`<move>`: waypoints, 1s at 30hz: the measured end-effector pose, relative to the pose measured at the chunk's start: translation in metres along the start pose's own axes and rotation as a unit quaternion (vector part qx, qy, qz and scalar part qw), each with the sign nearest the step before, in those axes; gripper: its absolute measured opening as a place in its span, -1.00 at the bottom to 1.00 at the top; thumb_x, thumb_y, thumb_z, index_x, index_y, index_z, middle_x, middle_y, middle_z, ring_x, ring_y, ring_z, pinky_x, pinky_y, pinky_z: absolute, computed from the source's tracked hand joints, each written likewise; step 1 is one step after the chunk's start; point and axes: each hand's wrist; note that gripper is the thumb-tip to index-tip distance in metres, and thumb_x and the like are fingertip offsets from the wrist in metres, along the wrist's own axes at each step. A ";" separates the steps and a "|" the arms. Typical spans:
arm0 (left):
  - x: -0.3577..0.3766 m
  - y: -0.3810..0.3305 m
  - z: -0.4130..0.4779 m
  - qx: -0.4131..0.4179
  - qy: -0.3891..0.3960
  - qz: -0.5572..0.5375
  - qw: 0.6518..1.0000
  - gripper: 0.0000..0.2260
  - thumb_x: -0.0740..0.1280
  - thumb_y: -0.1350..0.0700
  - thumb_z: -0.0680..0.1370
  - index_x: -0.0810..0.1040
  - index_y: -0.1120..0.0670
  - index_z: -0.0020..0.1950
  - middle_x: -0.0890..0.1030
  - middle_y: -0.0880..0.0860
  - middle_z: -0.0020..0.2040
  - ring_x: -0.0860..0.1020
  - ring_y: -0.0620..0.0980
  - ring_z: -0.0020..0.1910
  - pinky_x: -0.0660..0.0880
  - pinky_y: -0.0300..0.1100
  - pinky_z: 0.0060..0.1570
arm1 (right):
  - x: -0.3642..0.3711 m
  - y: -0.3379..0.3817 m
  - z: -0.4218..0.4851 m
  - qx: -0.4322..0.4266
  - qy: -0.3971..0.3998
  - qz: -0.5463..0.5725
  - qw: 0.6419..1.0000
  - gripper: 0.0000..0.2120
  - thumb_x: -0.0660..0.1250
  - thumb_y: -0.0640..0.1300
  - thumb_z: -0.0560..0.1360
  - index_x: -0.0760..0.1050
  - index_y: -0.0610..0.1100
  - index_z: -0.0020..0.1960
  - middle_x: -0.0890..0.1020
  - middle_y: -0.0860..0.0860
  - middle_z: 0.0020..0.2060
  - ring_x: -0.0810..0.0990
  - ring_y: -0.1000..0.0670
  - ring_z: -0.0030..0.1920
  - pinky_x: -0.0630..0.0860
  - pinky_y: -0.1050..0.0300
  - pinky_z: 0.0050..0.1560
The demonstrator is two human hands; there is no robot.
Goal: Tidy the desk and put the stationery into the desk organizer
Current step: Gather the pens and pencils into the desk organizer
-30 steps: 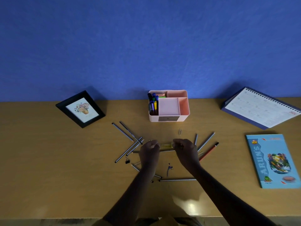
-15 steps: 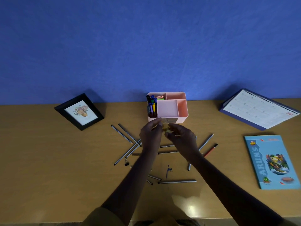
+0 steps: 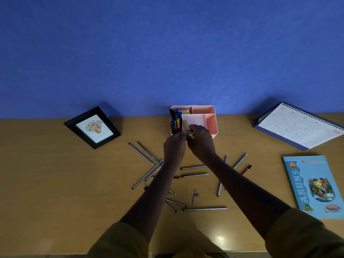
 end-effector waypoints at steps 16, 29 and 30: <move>-0.017 0.006 0.008 -0.018 -0.043 -0.021 0.999 -0.82 0.35 -0.04 0.69 0.65 -0.26 -0.07 0.74 -0.11 -0.15 0.68 -0.03 -0.04 0.62 0.07 -0.02 | 0.016 -0.007 0.035 0.046 0.010 -0.022 0.999 -0.68 0.52 -0.09 0.58 0.62 -0.16 0.30 0.74 -0.06 0.13 0.75 -0.07 0.02 0.73 -0.05 0.02; -0.030 0.038 -0.025 -0.032 -0.048 -0.003 0.998 -0.87 0.40 0.03 0.66 0.75 -0.05 0.10 0.77 -0.08 -0.08 0.74 -0.02 -0.10 0.64 -0.01 -0.15 | -0.012 -0.019 -0.018 0.004 0.002 0.053 0.999 -0.64 0.56 -0.14 0.56 0.61 -0.17 0.30 0.71 -0.07 0.21 0.72 -0.05 0.12 0.70 0.07 0.09; -0.030 0.043 -0.029 -0.033 -0.045 -0.002 0.998 -0.89 0.41 0.04 0.65 0.75 -0.06 0.09 0.77 -0.06 -0.09 0.74 0.01 -0.11 0.64 -0.01 -0.17 | -0.013 -0.024 -0.029 0.002 0.004 0.054 0.999 -0.66 0.56 -0.13 0.55 0.61 -0.16 0.29 0.71 -0.05 0.19 0.71 -0.01 0.12 0.68 0.16 0.06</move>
Point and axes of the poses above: each hand's wrist, its own z-axis towards the middle knuckle, its own x-axis out of the palm, y = z × x
